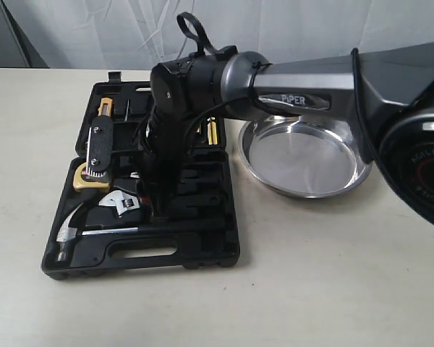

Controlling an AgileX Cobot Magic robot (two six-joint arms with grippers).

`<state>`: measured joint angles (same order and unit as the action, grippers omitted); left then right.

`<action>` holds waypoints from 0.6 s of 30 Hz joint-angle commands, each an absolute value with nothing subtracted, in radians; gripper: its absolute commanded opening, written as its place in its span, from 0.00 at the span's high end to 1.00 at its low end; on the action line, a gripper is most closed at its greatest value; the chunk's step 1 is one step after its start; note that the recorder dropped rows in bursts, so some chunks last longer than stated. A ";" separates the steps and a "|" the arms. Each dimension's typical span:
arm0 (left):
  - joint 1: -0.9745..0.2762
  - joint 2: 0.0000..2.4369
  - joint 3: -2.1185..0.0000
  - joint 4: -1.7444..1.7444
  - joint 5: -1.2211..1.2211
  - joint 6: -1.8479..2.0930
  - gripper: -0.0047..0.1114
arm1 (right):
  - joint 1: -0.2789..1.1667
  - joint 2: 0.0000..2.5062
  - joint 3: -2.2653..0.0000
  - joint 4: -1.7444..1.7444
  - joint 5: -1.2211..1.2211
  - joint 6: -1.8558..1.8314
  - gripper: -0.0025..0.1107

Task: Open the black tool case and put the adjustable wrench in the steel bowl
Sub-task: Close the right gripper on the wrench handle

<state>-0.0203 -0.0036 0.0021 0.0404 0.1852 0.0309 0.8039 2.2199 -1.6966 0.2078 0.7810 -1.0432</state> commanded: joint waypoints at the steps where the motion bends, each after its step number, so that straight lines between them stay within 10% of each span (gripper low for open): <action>1: -0.021 0.000 0.000 0.043 0.178 0.030 0.96 | 0.805 2.238 -1.701 0.192 0.772 -1.050 0.58; 18: -0.021 0.000 0.000 0.043 0.180 0.030 0.96 | 0.805 2.280 -1.701 0.189 0.737 -1.050 0.58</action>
